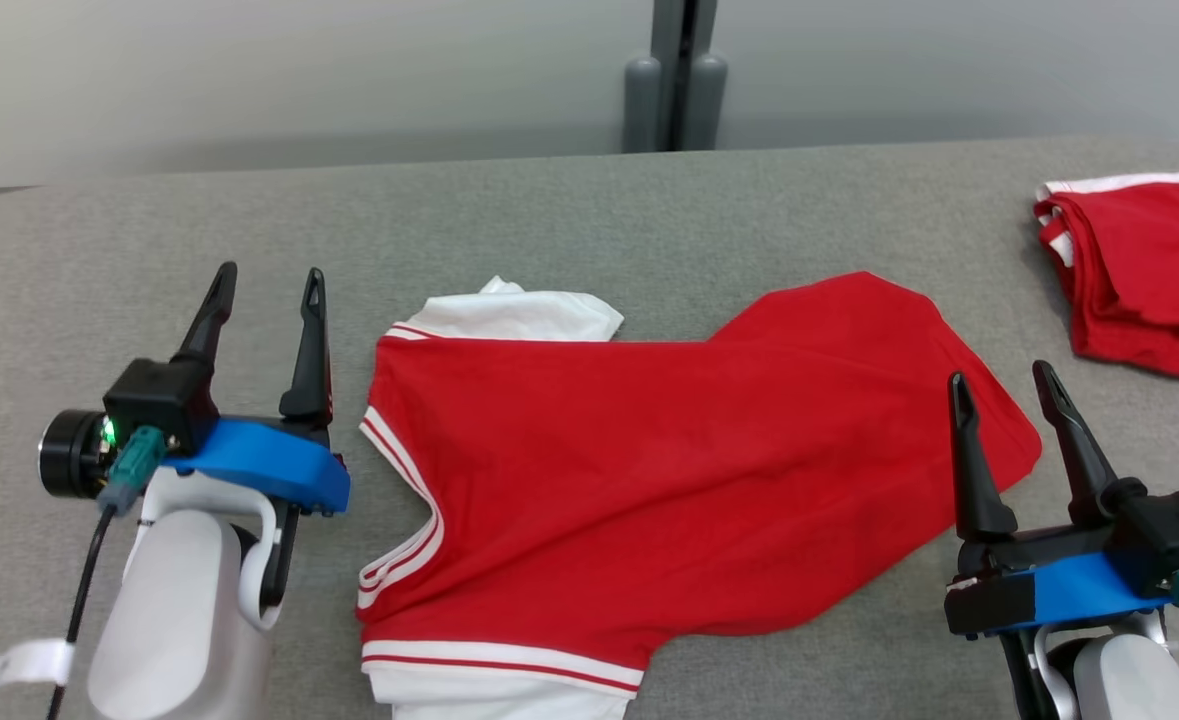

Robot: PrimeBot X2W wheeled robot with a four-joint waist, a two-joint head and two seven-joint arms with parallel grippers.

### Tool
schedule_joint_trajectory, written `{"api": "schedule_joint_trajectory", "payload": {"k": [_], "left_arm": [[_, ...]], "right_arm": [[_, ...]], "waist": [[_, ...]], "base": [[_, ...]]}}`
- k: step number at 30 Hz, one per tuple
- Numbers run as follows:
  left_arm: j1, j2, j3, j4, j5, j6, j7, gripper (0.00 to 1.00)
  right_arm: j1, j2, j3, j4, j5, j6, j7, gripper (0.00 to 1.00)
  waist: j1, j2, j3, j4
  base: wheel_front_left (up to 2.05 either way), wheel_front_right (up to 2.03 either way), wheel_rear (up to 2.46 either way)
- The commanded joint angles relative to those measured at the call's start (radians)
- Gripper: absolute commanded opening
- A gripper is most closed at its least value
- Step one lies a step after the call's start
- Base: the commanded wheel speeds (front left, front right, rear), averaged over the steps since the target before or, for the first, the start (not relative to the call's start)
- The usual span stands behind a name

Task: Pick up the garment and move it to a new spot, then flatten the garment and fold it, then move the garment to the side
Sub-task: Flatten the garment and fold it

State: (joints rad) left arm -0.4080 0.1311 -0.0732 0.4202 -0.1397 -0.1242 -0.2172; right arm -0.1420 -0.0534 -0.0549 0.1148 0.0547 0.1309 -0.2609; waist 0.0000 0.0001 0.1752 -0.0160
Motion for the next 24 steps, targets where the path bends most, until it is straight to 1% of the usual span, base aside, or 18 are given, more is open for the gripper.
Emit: {"api": "schedule_joint_trajectory", "payload": {"k": [1,6,12,18,24], "left_arm": [[-0.031,0.015,-0.009,0.028,-0.007,-0.008,0.012,1.00],[-0.084,0.047,-0.072,0.140,-0.043,-0.009,0.069,1.00],[-0.094,0.082,-0.180,0.255,-0.126,-0.006,0.120,1.00],[-0.109,0.117,-0.279,0.340,-0.185,-0.006,0.151,1.00],[-0.120,0.128,-0.366,0.407,-0.250,-0.006,0.195,1.00]], "right_arm": [[-0.018,0.002,-0.002,0.002,0.002,0.000,-0.005,1.00],[-0.026,0.002,-0.007,0.004,0.009,0.000,-0.006,1.00],[-0.039,0.003,-0.019,-0.003,0.010,0.000,-0.006,1.00],[-0.049,0.003,-0.025,0.000,0.009,0.000,-0.006,1.00],[-0.059,0.003,-0.023,-0.001,0.005,0.000,-0.006,1.00]], "waist": [[0.0000,-0.0001,0.010,-0.012],[0.0000,-0.0001,0.044,-0.042],[0.0000,-0.0001,0.069,-0.058],[0.0000,-0.0001,0.082,-0.062],[0.0000,-0.0001,0.093,-0.067]], "base": [[0.00,0.00,0.00],[0.00,0.00,0.00],[0.00,0.00,0.00],[0.00,0.00,0.00],[0.00,0.00,0.00]]}}
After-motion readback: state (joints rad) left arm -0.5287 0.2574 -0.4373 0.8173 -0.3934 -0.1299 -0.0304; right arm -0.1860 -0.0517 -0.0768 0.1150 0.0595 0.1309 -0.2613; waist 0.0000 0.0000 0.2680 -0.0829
